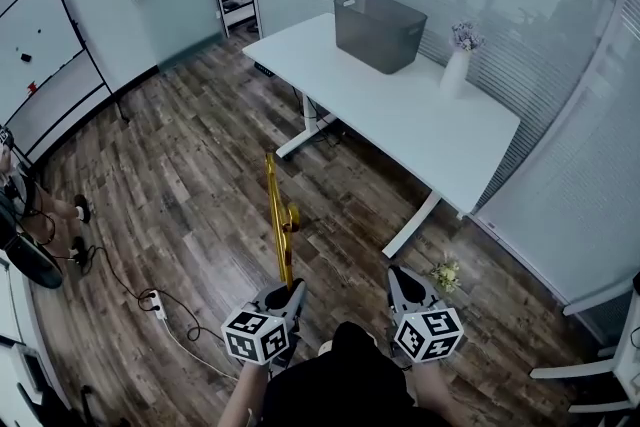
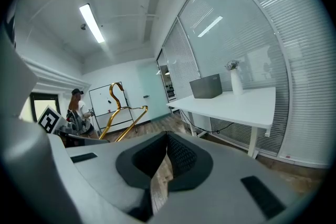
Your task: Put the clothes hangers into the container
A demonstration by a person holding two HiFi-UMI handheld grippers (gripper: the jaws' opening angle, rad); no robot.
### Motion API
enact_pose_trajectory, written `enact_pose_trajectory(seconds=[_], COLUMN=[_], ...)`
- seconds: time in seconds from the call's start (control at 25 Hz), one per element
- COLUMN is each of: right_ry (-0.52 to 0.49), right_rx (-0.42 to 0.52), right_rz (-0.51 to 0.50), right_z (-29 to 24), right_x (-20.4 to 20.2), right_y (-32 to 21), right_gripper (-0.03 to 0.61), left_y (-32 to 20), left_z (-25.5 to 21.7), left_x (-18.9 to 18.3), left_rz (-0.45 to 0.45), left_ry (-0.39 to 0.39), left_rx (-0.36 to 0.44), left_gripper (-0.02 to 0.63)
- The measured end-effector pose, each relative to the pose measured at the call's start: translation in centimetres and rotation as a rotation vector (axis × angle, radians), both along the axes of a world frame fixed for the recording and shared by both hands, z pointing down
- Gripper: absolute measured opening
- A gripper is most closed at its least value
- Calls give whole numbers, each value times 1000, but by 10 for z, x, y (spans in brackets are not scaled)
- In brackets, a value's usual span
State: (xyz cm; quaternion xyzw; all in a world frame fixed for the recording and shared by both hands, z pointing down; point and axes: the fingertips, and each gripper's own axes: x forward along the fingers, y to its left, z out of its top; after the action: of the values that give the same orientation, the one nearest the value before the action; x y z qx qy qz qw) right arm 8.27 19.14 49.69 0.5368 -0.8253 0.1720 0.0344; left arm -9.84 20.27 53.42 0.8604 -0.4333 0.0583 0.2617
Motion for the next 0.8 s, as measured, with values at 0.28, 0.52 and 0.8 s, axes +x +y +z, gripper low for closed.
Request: enact_pose_trajectory(seconds=[0.28,0.52,0.8], right_ry=[1,0,-4], right_rx=[-11,3,-8], right_rz=[-6,-35,-47], right_z=[5,0,5], right_x=[5,2,5], right_y=[-21,-55,-94], right_gripper=[26,28,26], left_y=[-15,-48,-83], left_z=[-1,-8,-9], left_x=[2,3,10], left_rz=[-13,-36,-38], left_ry=[-10,-4,-6], left_rx=[-3,12,17], left_gripper=[8,8,8])
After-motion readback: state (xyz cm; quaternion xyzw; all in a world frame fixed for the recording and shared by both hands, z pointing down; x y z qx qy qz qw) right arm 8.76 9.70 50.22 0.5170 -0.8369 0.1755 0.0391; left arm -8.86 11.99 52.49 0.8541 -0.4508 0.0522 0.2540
